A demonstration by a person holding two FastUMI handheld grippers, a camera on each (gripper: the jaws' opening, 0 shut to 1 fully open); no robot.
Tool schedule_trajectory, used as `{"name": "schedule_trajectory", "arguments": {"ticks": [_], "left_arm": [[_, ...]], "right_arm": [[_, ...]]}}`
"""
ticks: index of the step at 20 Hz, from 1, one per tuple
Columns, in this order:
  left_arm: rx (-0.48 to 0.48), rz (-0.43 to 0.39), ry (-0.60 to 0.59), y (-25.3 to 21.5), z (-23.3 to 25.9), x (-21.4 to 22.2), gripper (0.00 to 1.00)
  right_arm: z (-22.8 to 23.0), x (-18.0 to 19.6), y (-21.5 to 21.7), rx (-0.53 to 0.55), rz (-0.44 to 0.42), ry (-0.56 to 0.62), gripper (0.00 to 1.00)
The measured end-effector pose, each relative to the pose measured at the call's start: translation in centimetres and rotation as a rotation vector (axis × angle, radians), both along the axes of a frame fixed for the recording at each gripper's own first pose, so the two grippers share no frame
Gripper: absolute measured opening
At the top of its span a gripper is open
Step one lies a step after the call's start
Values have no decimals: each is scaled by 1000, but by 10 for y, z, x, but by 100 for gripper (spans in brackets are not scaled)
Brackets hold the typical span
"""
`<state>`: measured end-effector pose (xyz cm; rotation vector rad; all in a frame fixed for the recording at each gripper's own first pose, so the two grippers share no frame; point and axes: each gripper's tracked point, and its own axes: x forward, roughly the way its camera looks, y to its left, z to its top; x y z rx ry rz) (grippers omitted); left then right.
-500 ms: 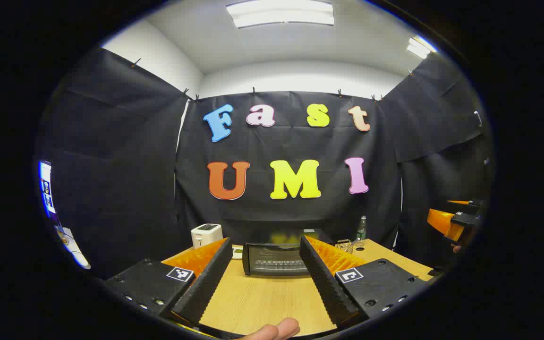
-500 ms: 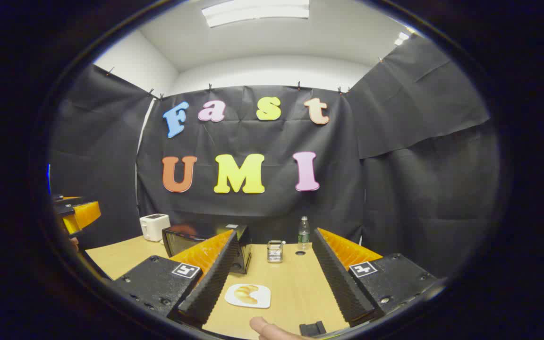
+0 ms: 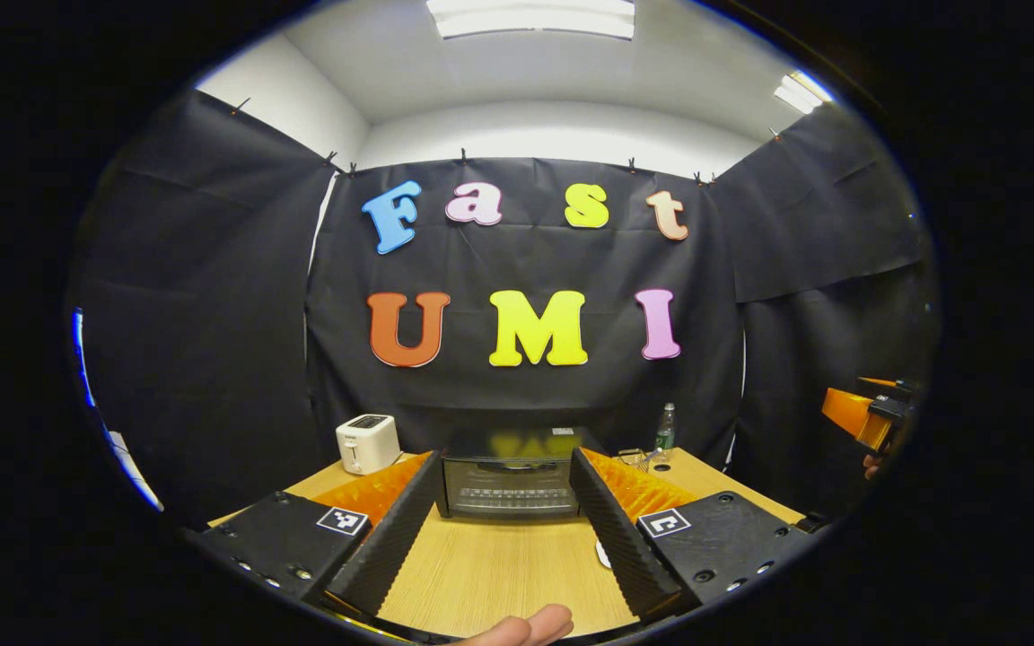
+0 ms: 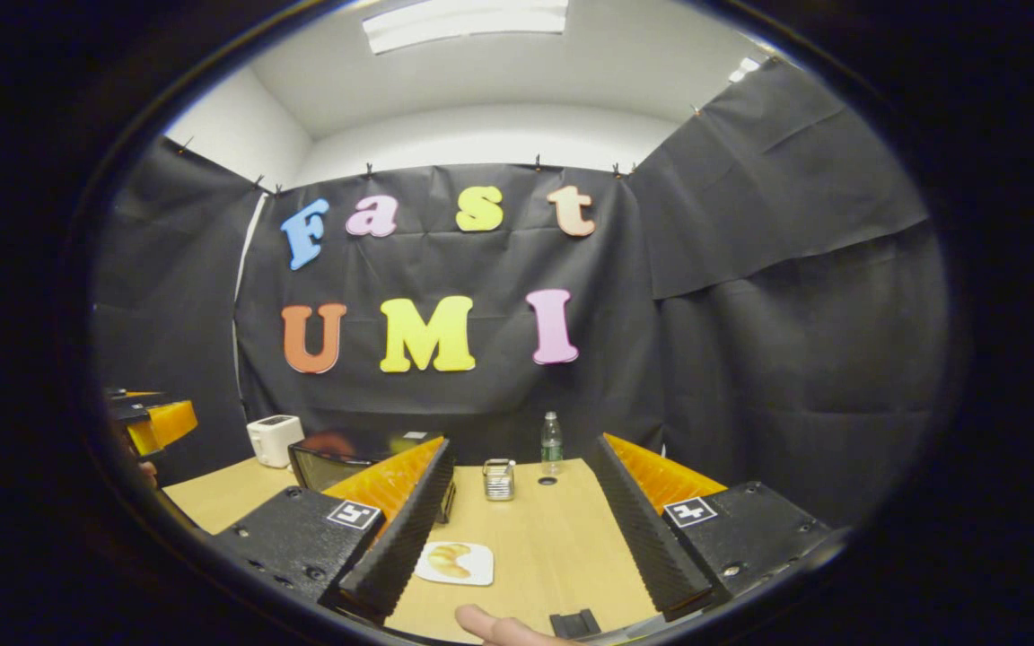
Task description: Open the electric oven with the left hand, put the food in, and close the electric oven.
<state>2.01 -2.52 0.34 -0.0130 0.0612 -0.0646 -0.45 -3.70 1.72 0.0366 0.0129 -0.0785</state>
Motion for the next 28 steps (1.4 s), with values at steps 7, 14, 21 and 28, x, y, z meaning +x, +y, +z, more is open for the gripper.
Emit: {"name": "schedule_trajectory", "arguments": {"ticks": [7, 14, 21, 28], "left_arm": [[35, -15, 3, -15, -1, 2, 95], [4, -137, 79, -47, -22, 78, 96], [-32, -167, 180, -57, -75, 197, 96], [20, -65, 337, -34, -151, 274, 94]], "right_arm": [[-8, -2, -7, 20, 28, 3, 99], [-19, -6, -17, 51, 34, -7, 99], [-34, -4, -30, 37, 52, -16, 99], [-46, 7, -37, 55, 62, 7, 99]]}}
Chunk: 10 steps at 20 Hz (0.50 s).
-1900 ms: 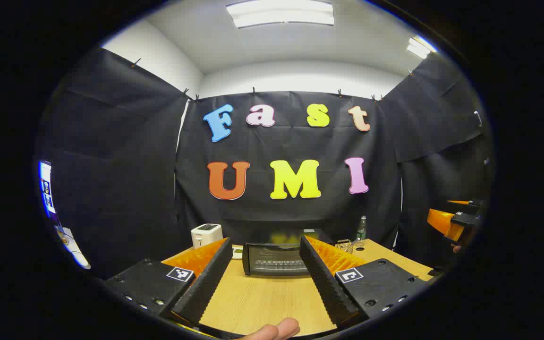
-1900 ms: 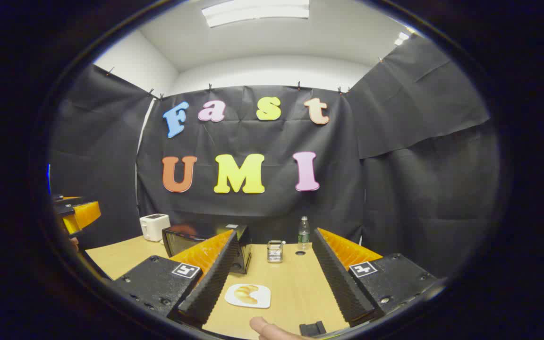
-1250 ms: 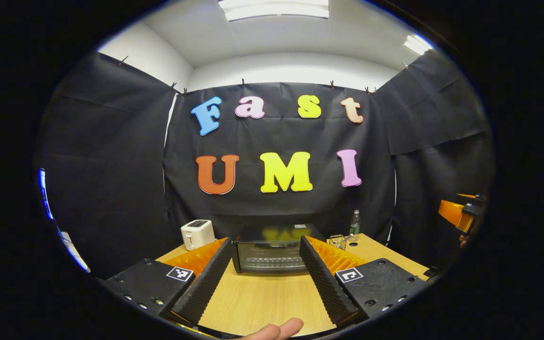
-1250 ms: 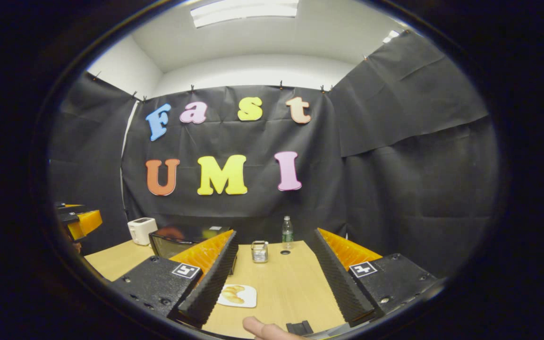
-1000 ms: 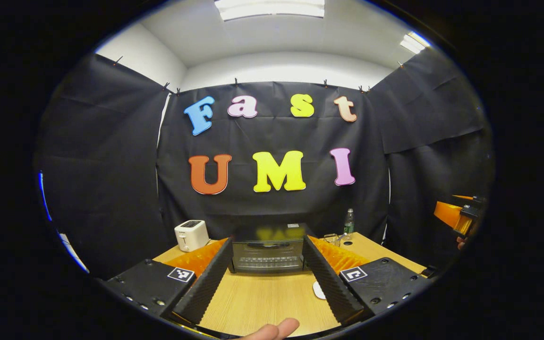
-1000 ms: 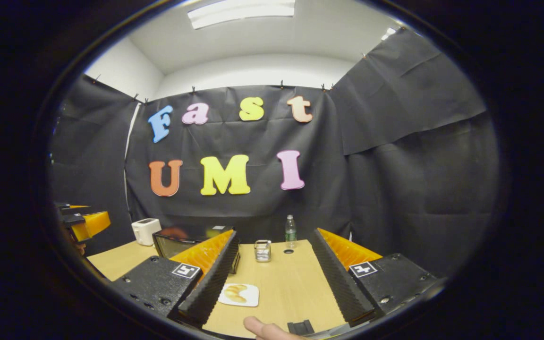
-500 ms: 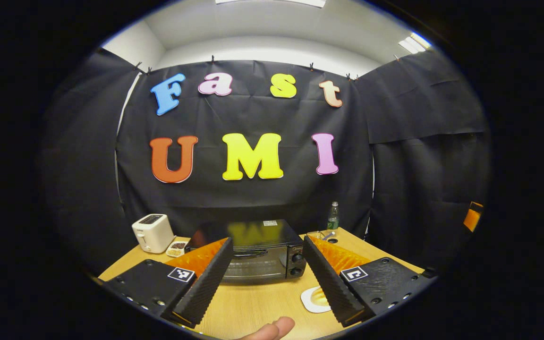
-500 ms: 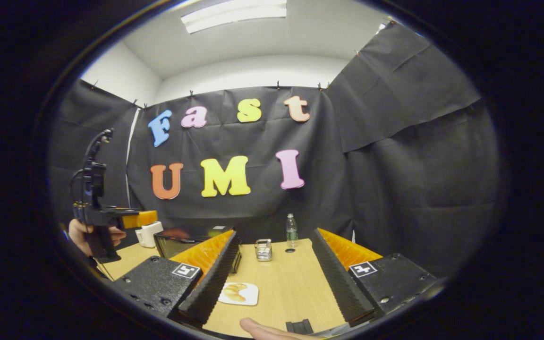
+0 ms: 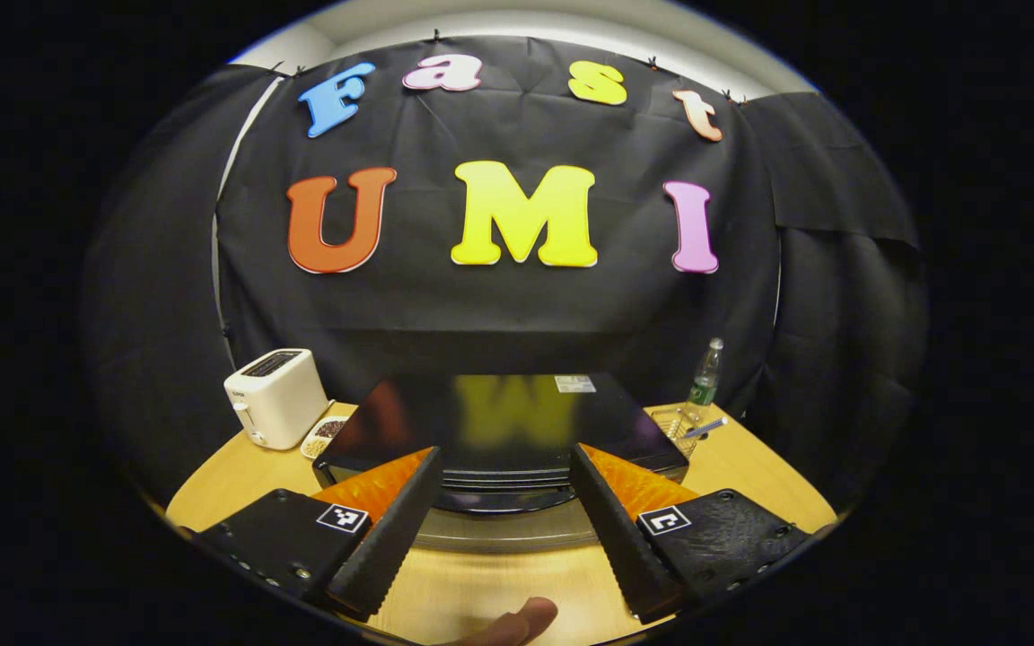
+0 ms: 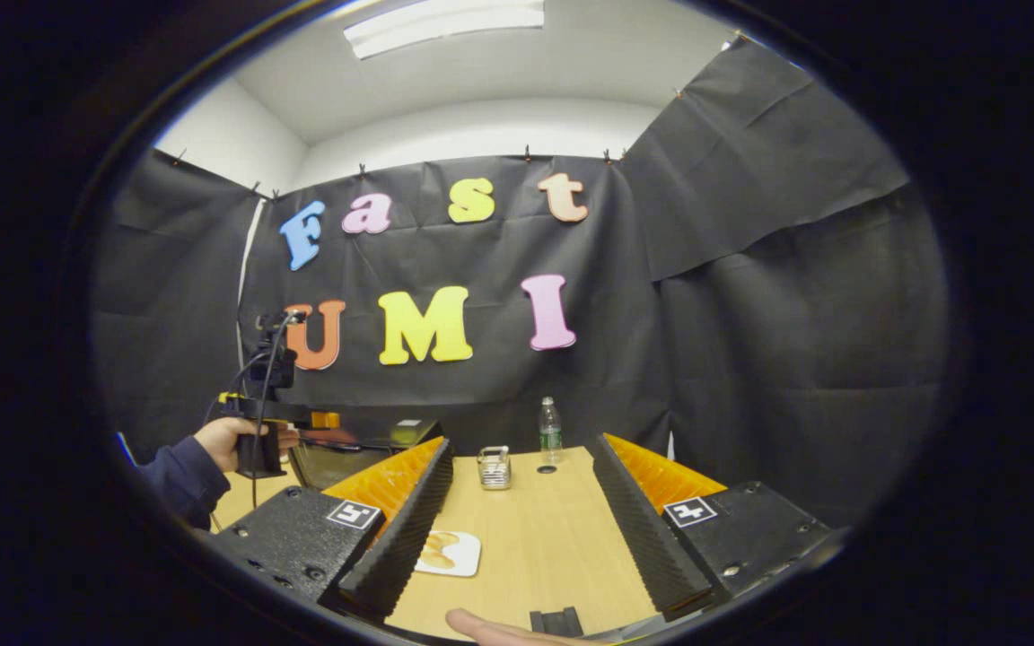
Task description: Open the electric oven with the left hand, put the food in, and close the electric oven.
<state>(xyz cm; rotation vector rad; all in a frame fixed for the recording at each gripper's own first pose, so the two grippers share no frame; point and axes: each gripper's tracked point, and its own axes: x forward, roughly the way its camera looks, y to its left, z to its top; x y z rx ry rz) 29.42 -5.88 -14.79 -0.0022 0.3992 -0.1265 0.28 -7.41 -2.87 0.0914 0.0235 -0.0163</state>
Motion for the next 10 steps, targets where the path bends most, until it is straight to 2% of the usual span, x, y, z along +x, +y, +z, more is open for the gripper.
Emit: {"name": "schedule_trajectory", "arguments": {"ticks": [1, 2, 3, 5, 8, 9, 10], "left_arm": [[18, 22, 6, 6, -6, 7, 94], [21, 20, 23, 7, -14, 13, 94], [11, 0, 32, 2, -23, 14, 94], [4, -43, 73, -7, -39, 15, 94], [46, -21, 78, -3, -46, 16, 98], [27, -9, 91, -2, -49, 10, 96], [1, 0, 87, -3, -49, 9, 98]], "right_arm": [[-3, 3, -1, -1, 2, 2, 96], [-7, 5, -3, 0, 1, 8, 99], [-9, 7, -4, 2, -1, 13, 96], [-14, 11, -7, 7, -9, 27, 96], [-15, 12, -9, 10, -18, 32, 99], [-16, 11, -9, 11, -15, 33, 96], [-16, 10, -7, 10, -12, 33, 99]]}}
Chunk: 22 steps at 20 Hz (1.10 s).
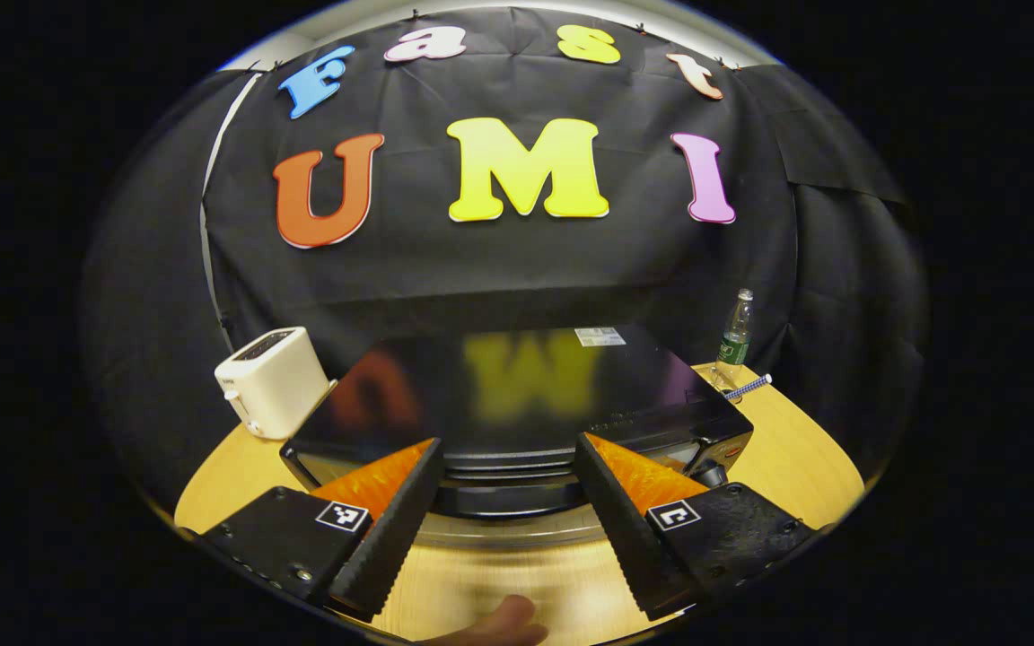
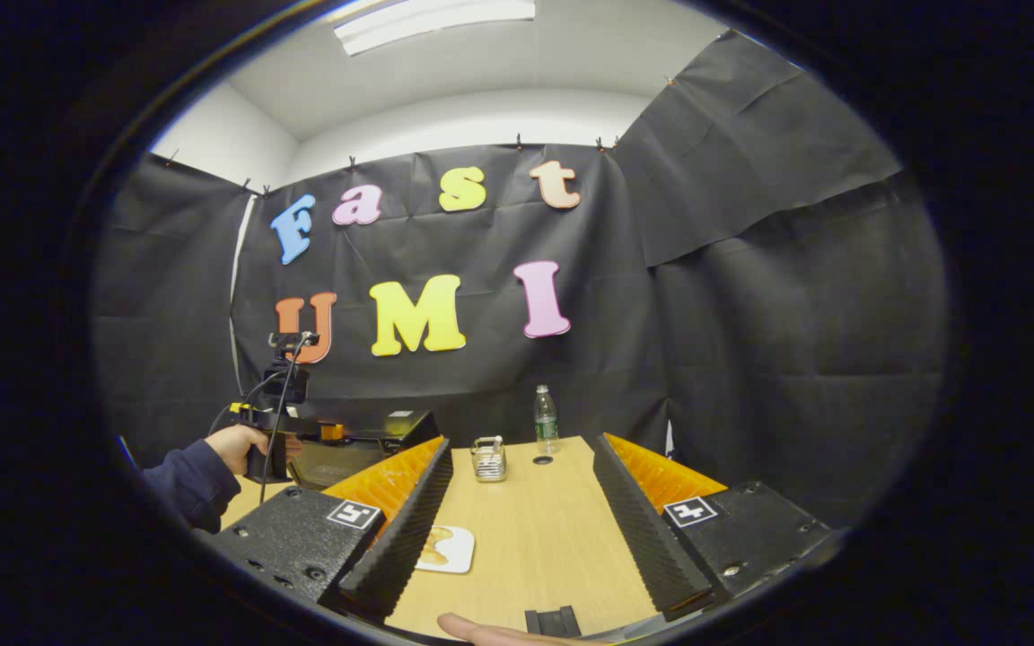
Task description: Open the electric oven with the left hand, put the food in, and close the electric oven.
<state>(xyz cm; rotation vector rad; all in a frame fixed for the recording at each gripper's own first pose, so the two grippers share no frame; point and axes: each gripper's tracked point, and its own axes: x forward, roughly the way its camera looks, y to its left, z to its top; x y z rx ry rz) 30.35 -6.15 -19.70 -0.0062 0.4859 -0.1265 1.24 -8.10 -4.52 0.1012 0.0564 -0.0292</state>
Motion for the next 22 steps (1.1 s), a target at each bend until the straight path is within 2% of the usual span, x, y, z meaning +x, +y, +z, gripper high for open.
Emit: {"name": "schedule_trajectory", "arguments": {"ticks": [3, 4, 8, 9, 11, 12, 13, 14, 18, 19, 22], "left_arm": [[9, -12, -13, 2, 4, -12, 98], [6, -8, -14, 3, 4, -20, 98], [10, -8, -15, 5, -1, -55, 98], [17, -15, -14, 4, -3, -61, 98], [8, -16, 79, 5, -31, -79, 97], [15, -11, 124, 6, -49, -89, 97], [19, -13, 144, 7, -64, -102, 97], [11, -26, 155, 5, -72, -109, 97], [24, -33, 199, 1, -104, -130, 98], [26, -34, 217, 2, -111, -136, 97], [27, -43, 277, 2, -132, -150, 97]], "right_arm": [[0, -2, 0, -7, -3, -4, 99], [0, -1, -1, -3, -9, -1, 96], [-5, 1, 17, 15, 18, 15, 99], [-8, 3, 18, 3, 17, 19, 96], [-6, 3, 21, -25, 7, 17, 96], [-3, 3, 23, -37, 6, 9, 100], [-3, 2, 27, -46, 12, 2, 96], [-3, 2, 32, -51, 21, 2, 99], [-14, 9, 43, -57, 43, 28, 99], [-19, 11, 46, -61, 46, 40, 96], [-31, 19, 57, -73, 56, 67, 99]]}}
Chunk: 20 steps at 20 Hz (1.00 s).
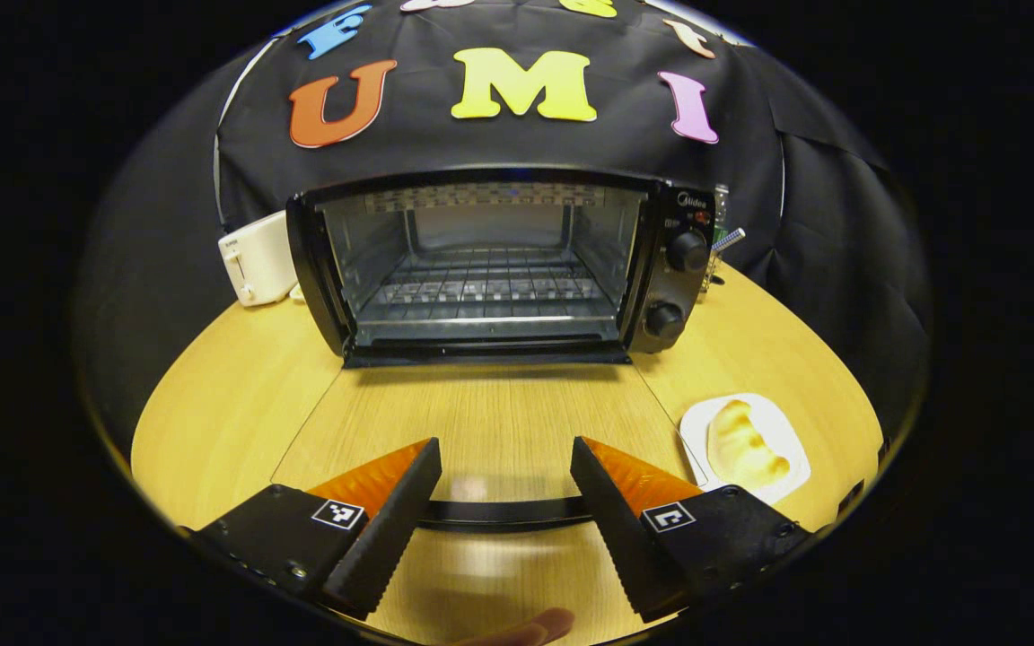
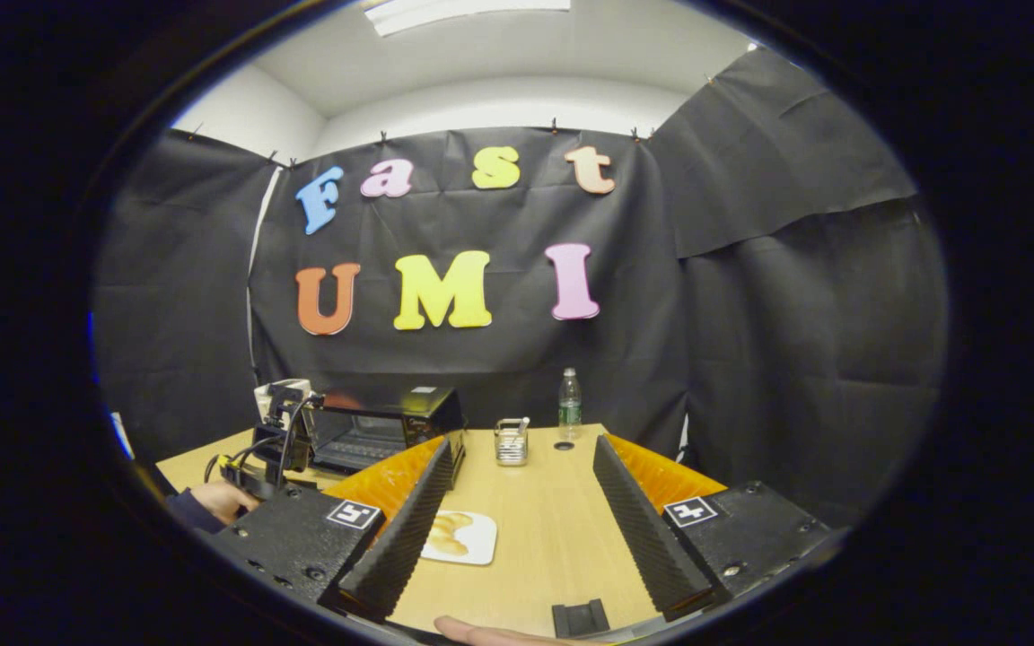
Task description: Open the electric oven with the left hand, put the food in, and close the electric oven.
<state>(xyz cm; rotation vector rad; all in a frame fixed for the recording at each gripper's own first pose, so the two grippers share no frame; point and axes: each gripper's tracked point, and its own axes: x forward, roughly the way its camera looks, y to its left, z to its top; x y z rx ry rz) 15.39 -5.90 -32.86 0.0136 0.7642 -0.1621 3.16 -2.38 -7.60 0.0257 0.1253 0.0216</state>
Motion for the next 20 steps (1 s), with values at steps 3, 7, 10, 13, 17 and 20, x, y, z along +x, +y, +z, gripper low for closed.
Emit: {"name": "schedule_trajectory", "arguments": {"ticks": [3, 7, 10, 13, 17, 20], "left_arm": [[-11, -6, -29, 0, -1, 0, 98], [-17, 41, -104, 6, 9, -1, 98], [-77, 48, -230, 4, 54, -8, 94], [-83, 65, -323, 15, 100, -24, 93], [-60, 72, -509, 39, 181, -56, 93], [-30, 85, -631, 55, 234, -89, 93]], "right_arm": [[-20, 13, 12, -12, 17, 37, 96], [-56, 37, 31, -15, 64, 116, 100], [-90, 69, 38, -7, 88, 174, 99], [-131, 94, 54, -7, 141, 257, 100], [-177, 130, 76, -23, 236, 314, 100], [-215, 138, 89, -3, 304, 406, 97]]}}
